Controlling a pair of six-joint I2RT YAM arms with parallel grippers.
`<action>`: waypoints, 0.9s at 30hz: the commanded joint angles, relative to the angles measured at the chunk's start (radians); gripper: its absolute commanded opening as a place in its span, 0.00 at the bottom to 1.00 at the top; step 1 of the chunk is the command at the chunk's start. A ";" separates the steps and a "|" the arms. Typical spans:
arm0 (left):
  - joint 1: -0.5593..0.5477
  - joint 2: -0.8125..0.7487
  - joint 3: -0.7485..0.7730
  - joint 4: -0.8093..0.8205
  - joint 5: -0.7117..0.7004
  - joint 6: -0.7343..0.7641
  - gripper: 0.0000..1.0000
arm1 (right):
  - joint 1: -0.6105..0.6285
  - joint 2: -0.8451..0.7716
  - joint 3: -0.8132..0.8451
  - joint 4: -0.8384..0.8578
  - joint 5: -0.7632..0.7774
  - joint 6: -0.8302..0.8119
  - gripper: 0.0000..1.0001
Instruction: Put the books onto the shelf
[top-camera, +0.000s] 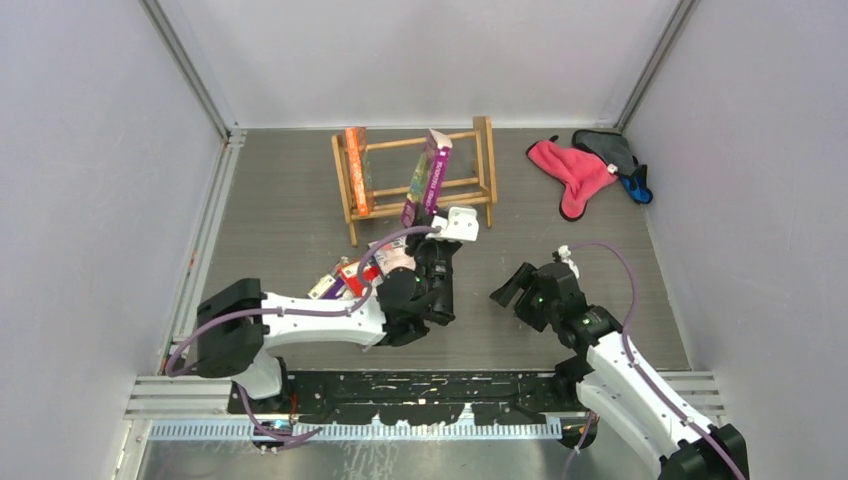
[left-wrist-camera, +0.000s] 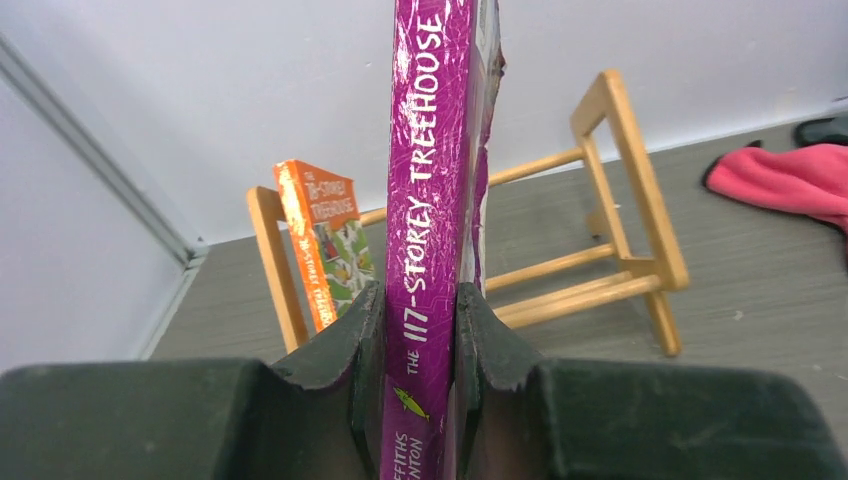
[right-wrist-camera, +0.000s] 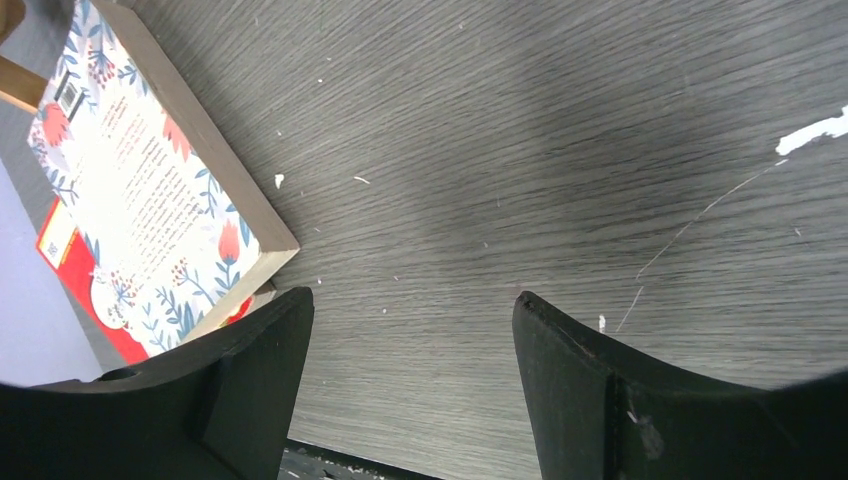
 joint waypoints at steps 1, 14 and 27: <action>0.090 -0.030 0.026 0.207 0.064 0.068 0.00 | -0.002 0.012 0.002 0.037 0.015 -0.028 0.78; 0.394 -0.142 0.019 -0.595 0.370 -0.619 0.00 | -0.002 0.107 -0.005 0.113 0.020 -0.039 0.78; 0.485 -0.028 -0.023 -0.382 0.362 -0.653 0.00 | -0.002 0.156 0.020 0.137 0.021 -0.049 0.78</action>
